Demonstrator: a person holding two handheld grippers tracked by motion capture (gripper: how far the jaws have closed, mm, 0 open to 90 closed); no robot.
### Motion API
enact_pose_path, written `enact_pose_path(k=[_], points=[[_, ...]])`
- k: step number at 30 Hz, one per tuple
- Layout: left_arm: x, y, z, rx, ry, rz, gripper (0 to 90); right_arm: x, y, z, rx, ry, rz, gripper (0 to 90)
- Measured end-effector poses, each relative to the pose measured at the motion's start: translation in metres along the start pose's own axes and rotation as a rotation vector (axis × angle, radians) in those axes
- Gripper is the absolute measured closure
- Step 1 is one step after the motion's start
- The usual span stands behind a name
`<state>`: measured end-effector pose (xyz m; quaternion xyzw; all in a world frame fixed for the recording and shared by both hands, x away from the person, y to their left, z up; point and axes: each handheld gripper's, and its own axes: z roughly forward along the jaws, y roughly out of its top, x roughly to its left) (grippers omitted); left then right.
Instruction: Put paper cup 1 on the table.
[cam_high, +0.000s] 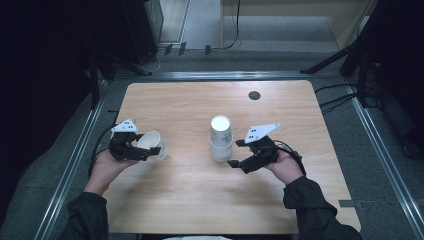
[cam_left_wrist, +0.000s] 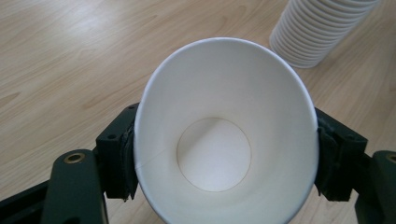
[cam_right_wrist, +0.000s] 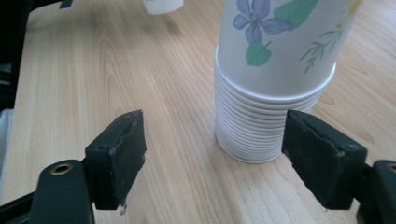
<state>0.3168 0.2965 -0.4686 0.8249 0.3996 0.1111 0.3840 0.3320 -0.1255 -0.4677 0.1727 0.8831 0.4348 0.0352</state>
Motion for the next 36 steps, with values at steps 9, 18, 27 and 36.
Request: enact_pose_path(k=[9,18,27,36], points=[[0.011,-0.004,0.003,0.029,0.061,-0.035,24.0,0.003,0.001,0.003,0.011,-0.013,-0.019,22.1],[0.021,-0.004,0.007,0.039,0.088,-0.075,23.0,0.007,-0.002,0.004,0.02,-0.001,-0.023,22.1],[0.027,0.0,0.017,0.062,0.094,-0.112,22.2,0.011,-0.007,0.002,0.023,-0.007,-0.027,22.1],[0.03,0.003,0.025,0.089,0.097,-0.118,21.8,0.012,-0.011,-0.002,0.025,-0.019,-0.021,22.0]])
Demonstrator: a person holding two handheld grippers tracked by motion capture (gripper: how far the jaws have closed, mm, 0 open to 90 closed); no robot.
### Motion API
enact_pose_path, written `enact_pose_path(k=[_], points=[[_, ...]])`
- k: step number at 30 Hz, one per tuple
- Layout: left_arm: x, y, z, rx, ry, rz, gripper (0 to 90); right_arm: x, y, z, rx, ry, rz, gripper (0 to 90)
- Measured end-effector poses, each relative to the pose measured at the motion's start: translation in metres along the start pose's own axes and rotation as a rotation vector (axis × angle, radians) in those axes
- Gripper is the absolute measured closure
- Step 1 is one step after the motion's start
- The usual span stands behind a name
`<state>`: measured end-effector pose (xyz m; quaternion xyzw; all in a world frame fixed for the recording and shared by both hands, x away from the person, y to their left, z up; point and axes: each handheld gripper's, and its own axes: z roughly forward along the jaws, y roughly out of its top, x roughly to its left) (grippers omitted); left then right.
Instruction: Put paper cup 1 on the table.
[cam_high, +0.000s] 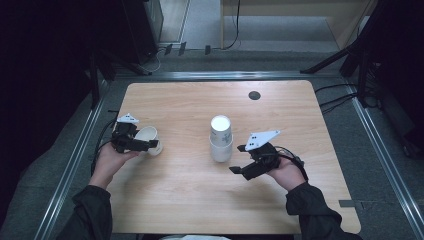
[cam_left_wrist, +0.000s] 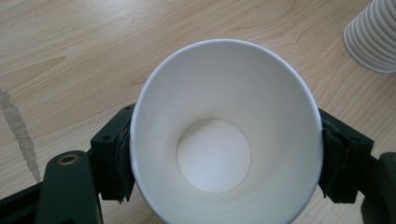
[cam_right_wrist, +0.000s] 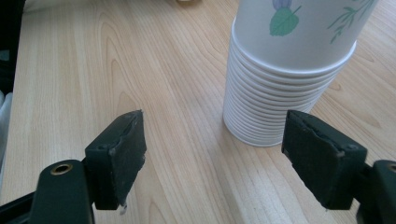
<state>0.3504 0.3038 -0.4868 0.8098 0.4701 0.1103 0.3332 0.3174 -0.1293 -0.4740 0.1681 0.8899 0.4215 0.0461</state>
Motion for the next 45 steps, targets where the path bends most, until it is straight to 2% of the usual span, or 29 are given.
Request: enact_pose_path(k=[7,16,22,24,26,33,35,40,44,45], points=[[0.0,0.0,0.004,0.013,-0.022,0.005,21.1,0.0,-0.002,-0.002,0.0,-0.001,0.003,22.1],[-0.005,0.0,0.008,0.038,-0.043,0.043,20.3,0.0,-0.003,0.001,0.021,-0.008,-0.004,22.0],[-0.004,0.0,0.009,0.042,-0.049,0.037,19.0,0.0,-0.002,0.001,0.012,-0.006,-0.015,21.9],[-0.004,0.0,0.011,0.051,-0.065,0.03,16.6,0.0,-0.002,0.001,0.008,-0.015,-0.026,21.8],[-0.006,0.0,0.012,0.063,-0.056,0.044,13.4,0.0,-0.002,0.001,-0.005,-0.017,-0.035,21.2],[-0.007,0.001,0.01,0.052,-0.061,0.037,10.4,0.002,0.001,0.001,-0.02,0.033,0.008,15.5],[-0.007,0.001,0.01,0.045,-0.076,0.03,10.0,0.002,0.002,-0.001,-0.015,0.048,0.02,14.1],[-0.007,0.002,0.007,0.035,-0.091,0.022,9.5,-0.006,0.004,-0.006,-0.041,0.025,0.097,15.0],[-0.009,0.004,0.001,0.015,-0.093,0.024,9.4,-0.011,0.006,-0.014,-0.062,0.021,0.106,14.7],[-0.009,0.005,-0.002,0.006,-0.09,0.026,9.4,-0.013,0.007,-0.016,-0.059,0.036,0.118,14.7]])
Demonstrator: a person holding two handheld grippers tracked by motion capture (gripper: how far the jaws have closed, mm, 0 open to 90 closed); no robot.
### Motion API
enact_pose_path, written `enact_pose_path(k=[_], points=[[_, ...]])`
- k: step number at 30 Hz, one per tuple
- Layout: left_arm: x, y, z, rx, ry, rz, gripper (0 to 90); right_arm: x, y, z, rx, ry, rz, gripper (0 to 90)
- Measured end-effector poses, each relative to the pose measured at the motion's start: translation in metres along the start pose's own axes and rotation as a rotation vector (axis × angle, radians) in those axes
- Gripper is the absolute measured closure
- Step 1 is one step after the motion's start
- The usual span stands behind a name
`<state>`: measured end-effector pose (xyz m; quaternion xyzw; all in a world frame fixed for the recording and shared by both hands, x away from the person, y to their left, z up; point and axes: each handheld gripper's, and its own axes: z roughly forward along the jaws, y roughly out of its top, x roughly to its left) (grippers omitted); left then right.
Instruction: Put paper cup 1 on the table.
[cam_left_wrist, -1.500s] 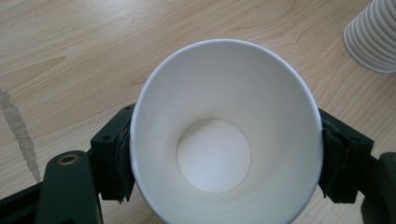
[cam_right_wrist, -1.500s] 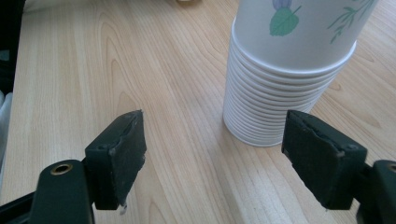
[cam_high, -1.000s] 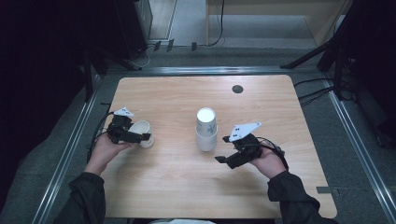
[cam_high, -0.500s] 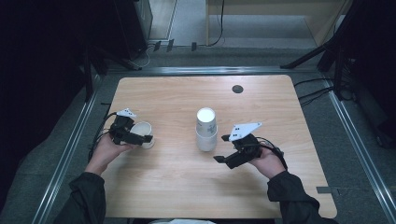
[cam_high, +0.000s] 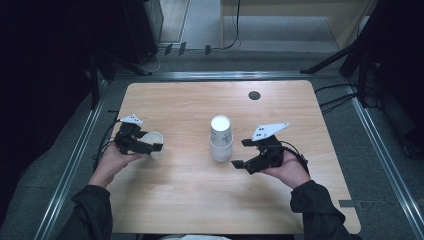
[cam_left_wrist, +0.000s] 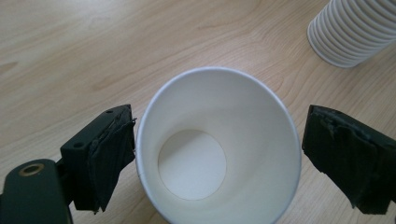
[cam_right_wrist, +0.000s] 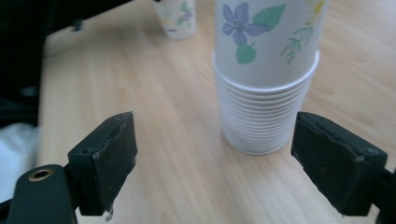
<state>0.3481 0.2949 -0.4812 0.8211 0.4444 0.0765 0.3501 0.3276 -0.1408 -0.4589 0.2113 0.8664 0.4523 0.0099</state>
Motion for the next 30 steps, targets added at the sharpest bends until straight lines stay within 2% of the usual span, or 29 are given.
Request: enact_pose_path(k=[1,2,5,9,12,16,20,24,28,30], points=[[-0.001,0.001,-0.002,-0.012,0.0,0.002,9.4,-0.002,0.001,-0.002,0.0,0.037,0.016,14.5],[-0.001,0.001,-0.004,-0.016,0.0,0.002,9.4,-0.003,0.002,-0.005,-0.02,0.047,0.024,14.6],[-0.002,0.002,-0.009,-0.033,-0.008,-0.008,9.4,-0.005,0.006,-0.009,-0.028,0.038,0.026,14.6],[-0.005,0.003,-0.017,-0.052,-0.002,0.002,9.5,-0.006,0.013,-0.013,-0.032,0.009,0.005,16.1],[-0.007,0.002,-0.024,-0.077,-0.01,-0.017,9.5,-0.007,0.019,-0.014,-0.029,0.003,-0.004,17.1],[-0.015,0.001,-0.032,-0.095,-0.013,0.005,9.6,-0.008,0.025,-0.011,-0.008,0.0,-0.021,19.3],[-0.022,-0.001,-0.038,-0.092,-0.016,0.009,9.7,-0.01,0.033,-0.009,0.001,-0.001,-0.036,19.7],[-0.029,-0.003,-0.044,-0.091,0.017,0.001,10.7,-0.012,0.042,-0.007,0.006,-0.004,-0.061,20.6],[-0.035,-0.006,-0.052,-0.101,0.0,-0.006,11.7,-0.013,0.051,-0.002,0.051,-0.002,-0.1,23.4],[-0.039,-0.007,-0.055,-0.103,-0.009,-0.006,11.8,-0.014,0.054,0.0,0.064,0.003,-0.099,23.4]])
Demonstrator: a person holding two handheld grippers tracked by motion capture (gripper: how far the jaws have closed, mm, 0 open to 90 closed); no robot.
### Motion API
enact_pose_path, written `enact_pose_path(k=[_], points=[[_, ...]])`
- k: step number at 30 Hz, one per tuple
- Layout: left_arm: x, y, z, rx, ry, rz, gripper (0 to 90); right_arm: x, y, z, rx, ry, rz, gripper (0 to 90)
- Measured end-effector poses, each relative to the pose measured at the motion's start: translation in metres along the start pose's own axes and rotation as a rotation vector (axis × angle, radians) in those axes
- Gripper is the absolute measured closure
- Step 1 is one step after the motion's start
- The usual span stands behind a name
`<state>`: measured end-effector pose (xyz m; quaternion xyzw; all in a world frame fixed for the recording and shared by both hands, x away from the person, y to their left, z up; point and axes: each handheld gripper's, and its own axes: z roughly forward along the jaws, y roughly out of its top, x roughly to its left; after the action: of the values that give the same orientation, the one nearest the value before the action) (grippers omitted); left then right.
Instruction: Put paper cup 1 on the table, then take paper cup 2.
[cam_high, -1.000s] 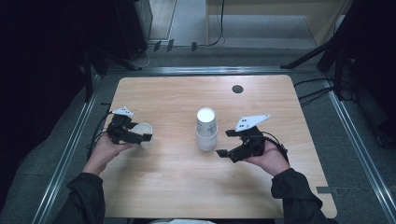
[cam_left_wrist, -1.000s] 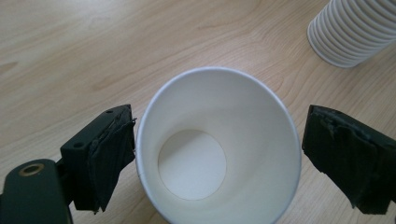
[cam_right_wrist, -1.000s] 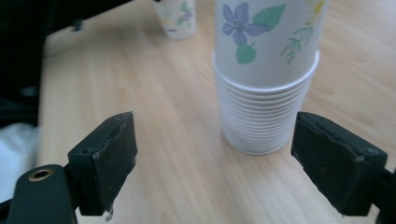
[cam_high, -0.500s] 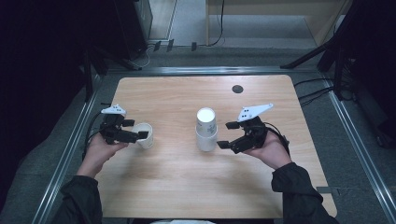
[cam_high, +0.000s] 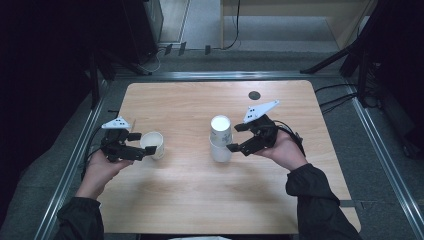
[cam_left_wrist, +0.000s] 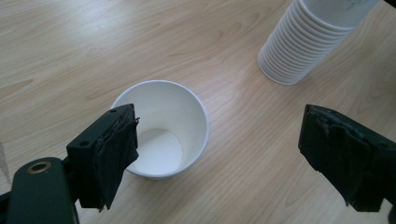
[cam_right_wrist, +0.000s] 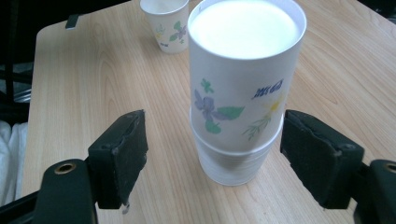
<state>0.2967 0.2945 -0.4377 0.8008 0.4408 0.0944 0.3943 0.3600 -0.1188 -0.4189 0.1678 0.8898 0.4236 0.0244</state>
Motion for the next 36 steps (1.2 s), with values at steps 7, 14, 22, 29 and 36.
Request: enact_pose_path(k=[7,14,22,29,36], points=[[-0.016,0.002,-0.002,0.018,-0.036,0.001,12.8,-0.006,0.011,0.004,0.034,-0.005,-0.03,23.0],[-0.035,0.005,-0.002,0.013,-0.095,0.038,12.8,-0.011,0.027,0.007,0.074,-0.002,-0.048,23.0],[-0.048,0.005,0.008,0.048,-0.124,0.077,13.0,-0.017,0.037,0.02,0.146,0.006,-0.068,22.9],[-0.058,0.005,0.014,0.066,-0.144,0.11,13.0,-0.019,0.049,0.03,0.2,0.004,-0.096,23.6],[-0.07,0.005,0.023,0.091,-0.173,0.151,13.0,-0.017,0.062,0.039,0.24,-0.004,-0.12,23.8]])
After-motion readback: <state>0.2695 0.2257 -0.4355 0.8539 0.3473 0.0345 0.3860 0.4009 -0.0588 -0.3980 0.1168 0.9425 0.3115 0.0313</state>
